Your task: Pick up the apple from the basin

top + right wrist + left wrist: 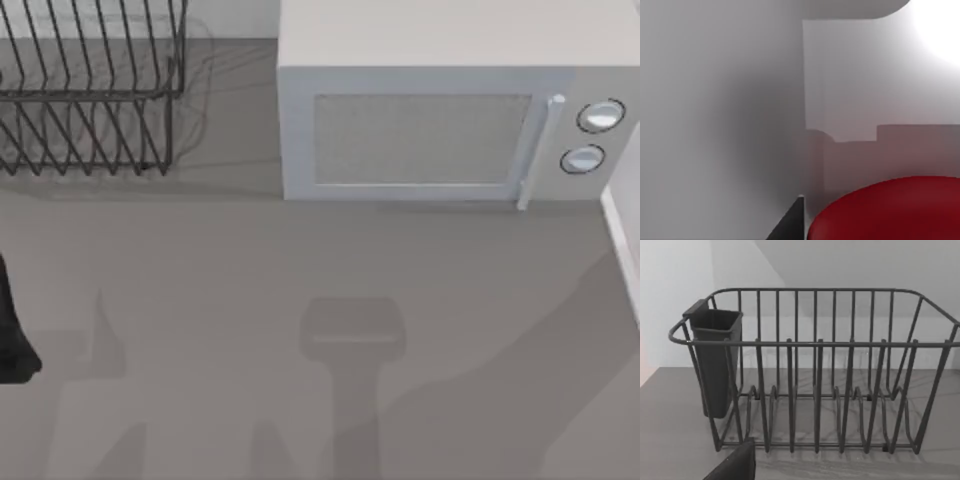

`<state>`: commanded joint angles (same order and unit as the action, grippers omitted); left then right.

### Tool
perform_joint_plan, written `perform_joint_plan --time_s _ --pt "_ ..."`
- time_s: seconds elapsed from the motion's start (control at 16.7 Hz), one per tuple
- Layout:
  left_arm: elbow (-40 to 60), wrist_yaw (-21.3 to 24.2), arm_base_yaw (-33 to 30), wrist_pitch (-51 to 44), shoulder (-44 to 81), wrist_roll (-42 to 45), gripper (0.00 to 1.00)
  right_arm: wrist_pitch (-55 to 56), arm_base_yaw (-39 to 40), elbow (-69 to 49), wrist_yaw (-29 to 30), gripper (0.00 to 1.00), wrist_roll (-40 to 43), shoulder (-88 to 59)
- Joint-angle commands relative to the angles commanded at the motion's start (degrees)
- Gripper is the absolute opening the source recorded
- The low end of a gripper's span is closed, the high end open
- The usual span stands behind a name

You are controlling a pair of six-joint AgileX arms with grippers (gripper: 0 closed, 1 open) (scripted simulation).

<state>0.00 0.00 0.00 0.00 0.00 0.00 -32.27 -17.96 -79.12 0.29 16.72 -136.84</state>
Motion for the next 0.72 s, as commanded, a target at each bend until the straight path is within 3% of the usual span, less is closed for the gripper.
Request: perform_joint_plan --time_s 0.42,0.72 --pt "0.0 0.0 0.0 0.0 0.0 0.0 1.00 -4.1 0.1 -3.0 -0.9 0.00 -0.4 4.3" --pt "0.0 0.0 0.0 0.0 0.0 0.0 1.00 -19.5 -0.2 -14.6 -0.9 0.00 -0.1 7.3"
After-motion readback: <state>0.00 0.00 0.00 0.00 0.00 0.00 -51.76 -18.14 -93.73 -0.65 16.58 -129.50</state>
